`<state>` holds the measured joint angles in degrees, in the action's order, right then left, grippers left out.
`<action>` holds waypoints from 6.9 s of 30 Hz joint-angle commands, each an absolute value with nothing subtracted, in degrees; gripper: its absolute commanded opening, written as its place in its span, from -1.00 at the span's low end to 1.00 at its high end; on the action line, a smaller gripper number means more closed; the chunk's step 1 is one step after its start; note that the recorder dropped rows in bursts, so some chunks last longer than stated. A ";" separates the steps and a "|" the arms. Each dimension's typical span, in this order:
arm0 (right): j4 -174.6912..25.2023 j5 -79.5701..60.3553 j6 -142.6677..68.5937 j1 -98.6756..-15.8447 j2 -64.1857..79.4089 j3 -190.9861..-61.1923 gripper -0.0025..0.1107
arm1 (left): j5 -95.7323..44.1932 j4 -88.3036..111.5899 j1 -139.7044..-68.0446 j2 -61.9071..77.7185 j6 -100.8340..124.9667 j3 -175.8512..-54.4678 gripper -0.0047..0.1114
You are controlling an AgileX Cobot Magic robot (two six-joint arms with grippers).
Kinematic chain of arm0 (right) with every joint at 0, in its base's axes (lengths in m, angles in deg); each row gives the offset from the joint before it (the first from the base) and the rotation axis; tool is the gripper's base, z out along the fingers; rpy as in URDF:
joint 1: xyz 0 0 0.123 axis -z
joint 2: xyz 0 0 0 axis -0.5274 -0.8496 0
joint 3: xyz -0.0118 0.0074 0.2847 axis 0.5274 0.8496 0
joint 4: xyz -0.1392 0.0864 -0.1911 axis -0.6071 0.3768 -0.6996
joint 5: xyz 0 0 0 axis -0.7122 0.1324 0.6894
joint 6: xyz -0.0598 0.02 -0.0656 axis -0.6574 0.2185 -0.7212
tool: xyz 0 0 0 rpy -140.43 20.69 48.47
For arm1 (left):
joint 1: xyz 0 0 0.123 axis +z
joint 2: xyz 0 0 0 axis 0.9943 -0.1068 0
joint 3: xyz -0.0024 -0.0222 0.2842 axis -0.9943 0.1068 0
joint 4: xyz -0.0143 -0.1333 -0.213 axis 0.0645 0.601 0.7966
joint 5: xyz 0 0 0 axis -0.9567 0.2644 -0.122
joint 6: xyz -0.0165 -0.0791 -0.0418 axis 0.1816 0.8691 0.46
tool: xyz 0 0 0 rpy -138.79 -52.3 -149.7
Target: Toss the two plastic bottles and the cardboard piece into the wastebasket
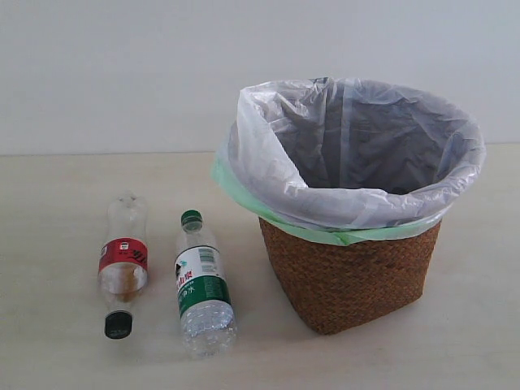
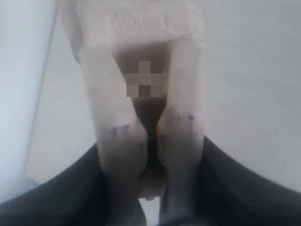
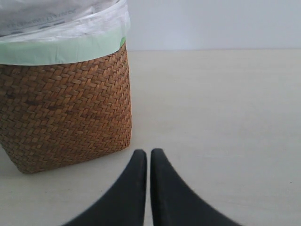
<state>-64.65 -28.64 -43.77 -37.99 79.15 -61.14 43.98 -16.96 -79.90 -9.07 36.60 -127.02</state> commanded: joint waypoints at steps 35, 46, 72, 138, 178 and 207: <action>-64.93 -28.27 -44.00 -37.70 79.41 -61.19 -0.96 | 44.19 33.39 -100.33 -27.68 18.32 -169.05 0.76; -64.93 -28.27 -44.00 -37.70 79.41 -61.19 -0.96 | 44.19 10.72 -100.33 -27.09 28.95 -148.11 0.76; -64.93 -28.27 -44.00 -37.70 79.41 -61.19 -0.96 | 42.40 17.01 -100.44 -39.82 39.71 -141.15 0.76; -64.93 -28.27 -44.00 -37.70 79.41 -61.19 -0.96 | 31.92 14.84 -100.44 -44.98 42.43 -141.03 0.10; -64.93 -28.27 -44.00 -37.70 79.41 -61.19 -0.96 | -6.17 -3.38 -94.68 -2.98 39.23 -109.97 -0.85; -64.93 -28.27 -44.00 -37.70 79.41 -61.19 -0.96 | 1.77 70.22 -94.75 -7.43 -21.36 -122.31 -0.80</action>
